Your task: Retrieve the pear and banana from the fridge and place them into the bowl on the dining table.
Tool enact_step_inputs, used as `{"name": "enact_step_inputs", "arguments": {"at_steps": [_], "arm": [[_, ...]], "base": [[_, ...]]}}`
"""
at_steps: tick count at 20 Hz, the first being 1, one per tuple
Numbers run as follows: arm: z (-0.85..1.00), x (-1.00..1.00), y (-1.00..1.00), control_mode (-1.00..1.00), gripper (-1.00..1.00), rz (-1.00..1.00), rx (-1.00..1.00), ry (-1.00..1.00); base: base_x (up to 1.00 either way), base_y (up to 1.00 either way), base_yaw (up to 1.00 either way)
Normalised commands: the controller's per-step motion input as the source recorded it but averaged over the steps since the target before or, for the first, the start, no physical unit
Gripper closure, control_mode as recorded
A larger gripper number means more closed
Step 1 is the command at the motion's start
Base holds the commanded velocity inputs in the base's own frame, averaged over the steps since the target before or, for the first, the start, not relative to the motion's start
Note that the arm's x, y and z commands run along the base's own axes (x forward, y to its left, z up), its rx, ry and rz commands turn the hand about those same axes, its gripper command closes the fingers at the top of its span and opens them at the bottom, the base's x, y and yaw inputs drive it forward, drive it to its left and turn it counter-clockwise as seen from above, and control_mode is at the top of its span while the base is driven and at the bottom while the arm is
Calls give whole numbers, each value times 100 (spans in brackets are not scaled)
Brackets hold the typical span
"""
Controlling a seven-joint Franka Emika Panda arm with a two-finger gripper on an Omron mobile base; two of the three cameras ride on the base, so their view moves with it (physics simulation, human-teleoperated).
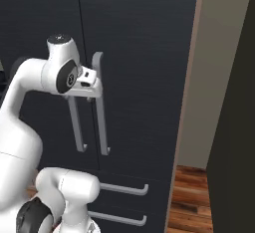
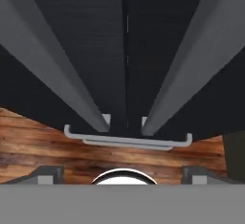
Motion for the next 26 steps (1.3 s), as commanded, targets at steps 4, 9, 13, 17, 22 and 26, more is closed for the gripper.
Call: {"name": "enact_step_inputs", "arguments": {"at_steps": [4,9,13,17,22,26], "arm": [[-16,-60,-4,-100,-100,-1,0,-16],[-24,-49,-4,-100,-100,-1,0,-14],[-17,-38,-5,-100,-100,-2,0,-16],[-5,-31,-4,-100,-100,-4,0,-12],[0,-21,-3,-100,-100,-2,0,-10],[0,-12,0,-100,-100,0,0,-6]], "base": [[0,0,0],[0,0,0],[0,0,0],[0,0,0],[0,0,0],[0,0,0]]}}
